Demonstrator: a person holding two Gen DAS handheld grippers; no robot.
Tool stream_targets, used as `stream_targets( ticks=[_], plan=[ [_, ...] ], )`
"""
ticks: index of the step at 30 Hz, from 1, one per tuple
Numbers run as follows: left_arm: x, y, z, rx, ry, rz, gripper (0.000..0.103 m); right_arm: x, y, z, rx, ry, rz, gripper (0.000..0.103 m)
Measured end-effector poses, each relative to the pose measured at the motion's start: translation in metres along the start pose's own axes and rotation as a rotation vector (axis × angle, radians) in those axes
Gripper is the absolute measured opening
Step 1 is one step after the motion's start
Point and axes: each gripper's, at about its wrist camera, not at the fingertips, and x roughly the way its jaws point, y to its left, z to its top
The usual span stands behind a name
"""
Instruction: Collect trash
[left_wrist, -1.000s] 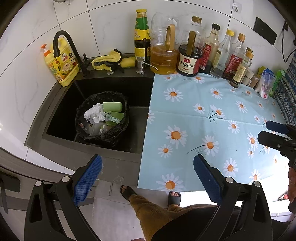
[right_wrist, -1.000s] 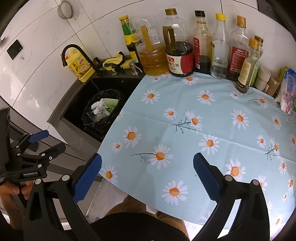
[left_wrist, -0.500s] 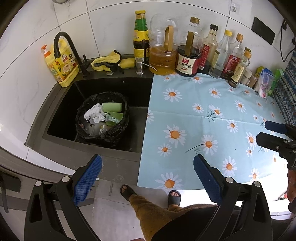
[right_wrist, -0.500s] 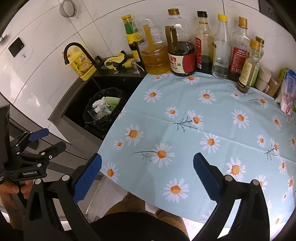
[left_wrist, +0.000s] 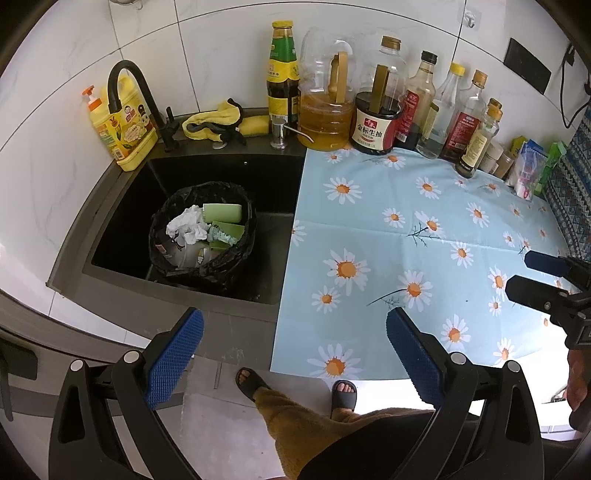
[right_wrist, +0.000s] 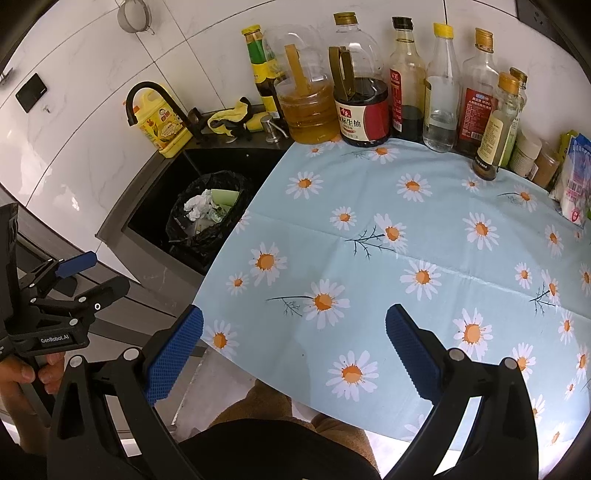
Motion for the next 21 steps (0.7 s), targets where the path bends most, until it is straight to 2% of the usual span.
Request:
stream_targets(
  ticks=[21],
  plan=[
    [0.002, -0.0033, 0.0008, -0.009, 0.004, -0.003, 0.096, 0.0045, 0.0012, 0.0016, 0.006, 0.001, 0.005, 0.098]
  ],
)
